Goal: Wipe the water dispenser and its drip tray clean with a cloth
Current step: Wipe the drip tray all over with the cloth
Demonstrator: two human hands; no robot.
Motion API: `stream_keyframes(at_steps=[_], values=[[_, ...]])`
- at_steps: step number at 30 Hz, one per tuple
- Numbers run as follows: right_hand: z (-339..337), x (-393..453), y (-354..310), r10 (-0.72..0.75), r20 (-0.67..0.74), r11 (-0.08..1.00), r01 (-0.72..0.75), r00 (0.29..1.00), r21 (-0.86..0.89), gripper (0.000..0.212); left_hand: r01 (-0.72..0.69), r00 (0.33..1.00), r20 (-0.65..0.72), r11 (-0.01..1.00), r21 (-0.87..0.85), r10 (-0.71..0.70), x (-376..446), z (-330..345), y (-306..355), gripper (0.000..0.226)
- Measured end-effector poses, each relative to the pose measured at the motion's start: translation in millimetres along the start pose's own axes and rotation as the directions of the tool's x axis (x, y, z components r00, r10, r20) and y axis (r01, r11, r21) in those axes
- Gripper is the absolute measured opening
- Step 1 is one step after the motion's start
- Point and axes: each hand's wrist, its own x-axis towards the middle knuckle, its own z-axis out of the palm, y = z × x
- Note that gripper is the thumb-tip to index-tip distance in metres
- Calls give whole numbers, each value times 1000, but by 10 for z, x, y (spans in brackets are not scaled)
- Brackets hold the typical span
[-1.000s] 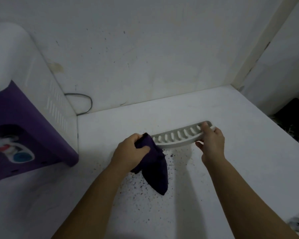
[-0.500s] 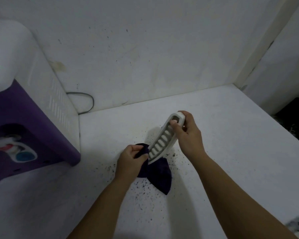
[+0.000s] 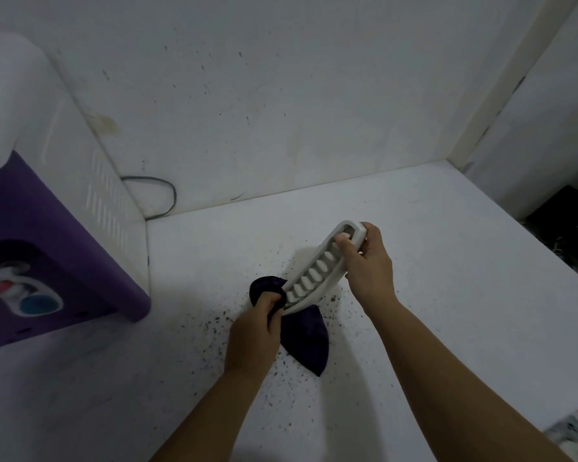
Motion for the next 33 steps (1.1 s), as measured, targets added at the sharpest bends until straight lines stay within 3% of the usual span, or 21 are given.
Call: stream_keyframes(at_steps=[7, 12, 14, 17, 19, 21, 26, 30, 33], values=[[43, -4, -15, -2, 29, 999, 1, 1000, 49, 24, -158, 987, 53, 971, 180, 150, -52, 25, -143, 33], [18, -20, 10, 58, 89, 983, -72, 994, 166, 26, -226, 967, 163, 951, 211, 194, -74, -15, -177, 35], [14, -17, -1, 65, 116, 977, -87, 991, 195, 25, -166, 978, 145, 979, 117, 149, -52, -18, -176, 35], [15, -9, -1, 73, 119, 972, -97, 990, 215, 24, 59, 996, 69, 994, -95, -52, 31, -29, -68, 24], [20, -12, -1, 59, 122, 973, -84, 991, 216, 24, 100, 995, 47, 979, -175, -93, 86, -15, 55, 25], [32, -25, 6, 45, 125, 975, -71, 991, 210, 25, 48, 998, 40, 989, -142, -43, 127, 6, 146, 28], [0, -22, 35, 63, 112, 973, -86, 992, 212, 27, -180, 983, 55, 970, 162, 173, 142, 3, 65, 33], [-19, -19, 63, 57, 113, 975, -80, 992, 209, 29, -323, 941, 162, 932, 165, 297, 119, 12, 72, 38], [2, -19, 43, 44, 122, 976, -69, 992, 205, 26, -295, 950, 143, 947, 129, 276, 132, 22, 81, 38]])
